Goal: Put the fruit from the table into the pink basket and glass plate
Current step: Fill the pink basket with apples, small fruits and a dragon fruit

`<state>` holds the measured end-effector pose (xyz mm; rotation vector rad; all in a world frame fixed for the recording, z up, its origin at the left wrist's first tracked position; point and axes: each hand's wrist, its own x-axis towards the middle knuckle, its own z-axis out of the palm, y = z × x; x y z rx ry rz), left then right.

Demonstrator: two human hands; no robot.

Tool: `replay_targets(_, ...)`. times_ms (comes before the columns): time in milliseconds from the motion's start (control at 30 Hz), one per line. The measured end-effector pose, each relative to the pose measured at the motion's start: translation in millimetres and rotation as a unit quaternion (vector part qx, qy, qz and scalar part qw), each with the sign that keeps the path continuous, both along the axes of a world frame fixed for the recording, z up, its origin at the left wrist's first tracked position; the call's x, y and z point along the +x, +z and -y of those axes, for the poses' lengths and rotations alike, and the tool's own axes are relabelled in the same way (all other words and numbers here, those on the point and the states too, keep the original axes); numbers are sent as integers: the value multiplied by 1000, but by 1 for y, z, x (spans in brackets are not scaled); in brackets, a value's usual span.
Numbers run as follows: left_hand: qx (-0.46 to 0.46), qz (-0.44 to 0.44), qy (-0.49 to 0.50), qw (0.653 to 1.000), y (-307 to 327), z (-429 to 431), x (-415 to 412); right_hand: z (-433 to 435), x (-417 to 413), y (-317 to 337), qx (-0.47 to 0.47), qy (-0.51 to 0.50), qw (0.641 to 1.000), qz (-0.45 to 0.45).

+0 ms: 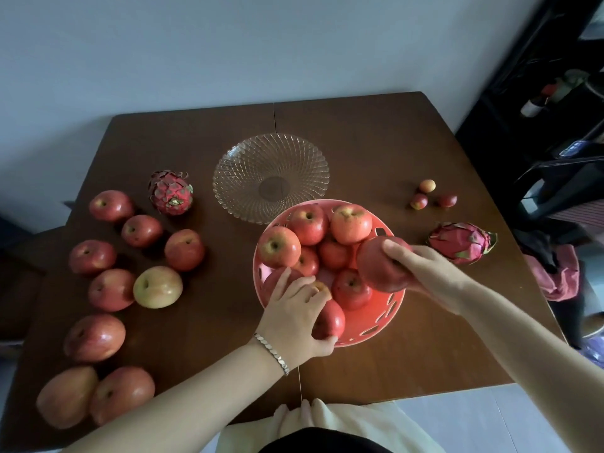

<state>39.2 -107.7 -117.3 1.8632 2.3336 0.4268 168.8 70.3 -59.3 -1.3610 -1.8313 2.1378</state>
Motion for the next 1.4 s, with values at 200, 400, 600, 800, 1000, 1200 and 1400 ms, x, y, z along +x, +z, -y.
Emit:
replay_targets(200, -12, -24, 1, 1000, -4, -3, 4, 12, 0, -8, 248, 203, 929, 184)
replay_targets(400, -74, -54, -17, 996, 0, -4, 2, 33, -5, -30, 376, 294, 863, 164)
replay_targets(600, -126, -94, -49, 986, 1, -11, 0, 38, 8, -35, 493, 362, 773, 169)
replay_targets(800, -220, -105, -53, 968, 19, -32, 10, 39, -1, -32, 486, 354, 769, 217)
replay_targets(1000, -236, -64, -49, 968, 20, -29, 3, 41, -6, -27, 466, 338, 785, 227)
replay_targets(1200, -195, 37, -20, 980, 27, -42, 14, 39, 12, -27, 474, 371, 776, 189)
replay_targets(1400, -244, 95, -35, 964, 34, -66, 12, -58, 36, -7, 419, 201, 877, 122)
